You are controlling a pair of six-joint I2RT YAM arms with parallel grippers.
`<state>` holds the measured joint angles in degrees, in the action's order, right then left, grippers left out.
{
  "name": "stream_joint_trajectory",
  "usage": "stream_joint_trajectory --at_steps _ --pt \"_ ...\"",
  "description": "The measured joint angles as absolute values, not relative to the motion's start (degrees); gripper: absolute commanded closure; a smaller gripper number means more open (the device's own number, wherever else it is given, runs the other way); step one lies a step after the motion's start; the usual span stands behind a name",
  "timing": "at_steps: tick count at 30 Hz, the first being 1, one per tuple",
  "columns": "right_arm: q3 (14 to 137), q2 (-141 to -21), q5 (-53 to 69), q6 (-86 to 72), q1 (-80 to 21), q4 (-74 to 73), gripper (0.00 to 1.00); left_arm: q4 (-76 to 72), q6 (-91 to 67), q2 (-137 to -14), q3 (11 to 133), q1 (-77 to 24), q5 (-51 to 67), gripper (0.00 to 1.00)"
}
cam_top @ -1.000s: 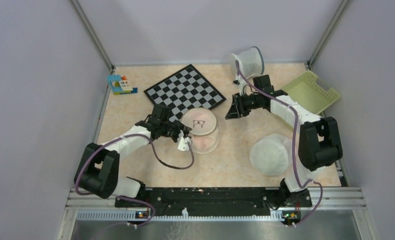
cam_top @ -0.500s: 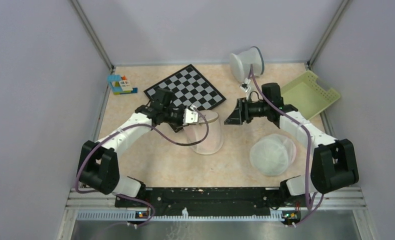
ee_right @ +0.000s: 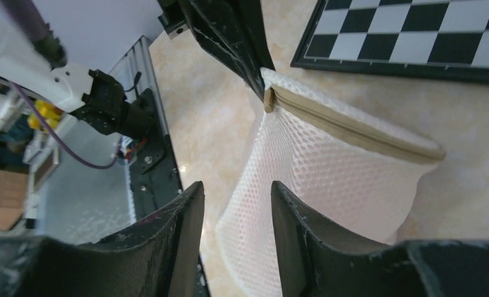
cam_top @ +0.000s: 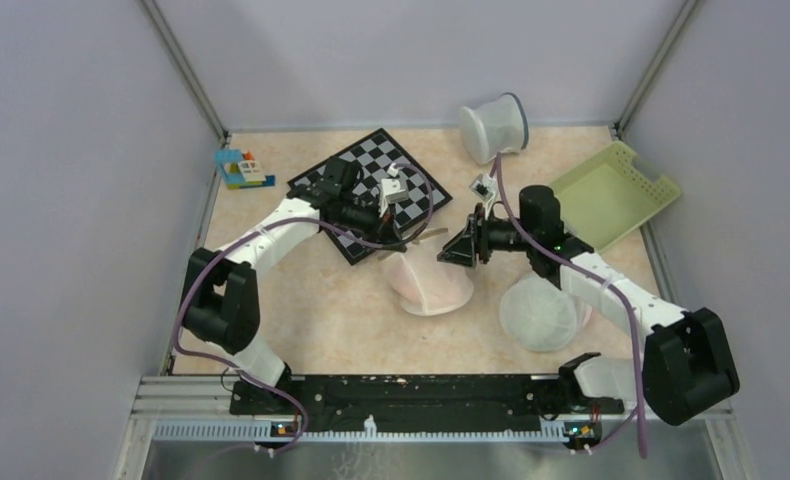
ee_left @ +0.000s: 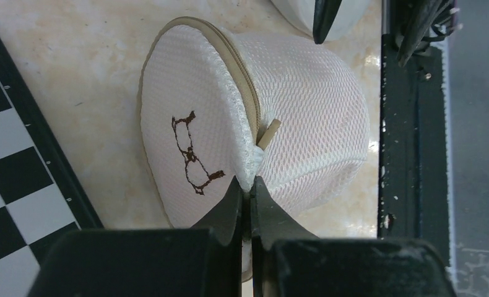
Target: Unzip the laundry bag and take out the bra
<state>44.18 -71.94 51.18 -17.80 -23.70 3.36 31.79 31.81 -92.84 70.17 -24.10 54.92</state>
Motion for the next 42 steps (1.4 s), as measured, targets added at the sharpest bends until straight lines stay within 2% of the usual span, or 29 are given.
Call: stream_joint_trajectory --at_steps 6,18,36,42 --pt "40.7 -67.1 44.8 -10.9 -27.8 10.0 0.61 32.7 24.2 -94.4 71.6 -24.1 57.5 1.0" --pt "39.2 -66.8 35.7 -2.4 -35.0 16.3 0.71 32.9 17.1 -94.4 72.1 -24.1 60.4 1.0" --pt "39.6 -71.1 28.6 1.6 -37.8 17.6 0.72 31.7 16.4 -94.3 71.1 -24.8 60.5 1.0" --pt "40.2 -71.8 27.7 2.1 -37.9 17.1 0.66 31.7 16.4 -94.3 71.0 -25.0 60.6 1.0"
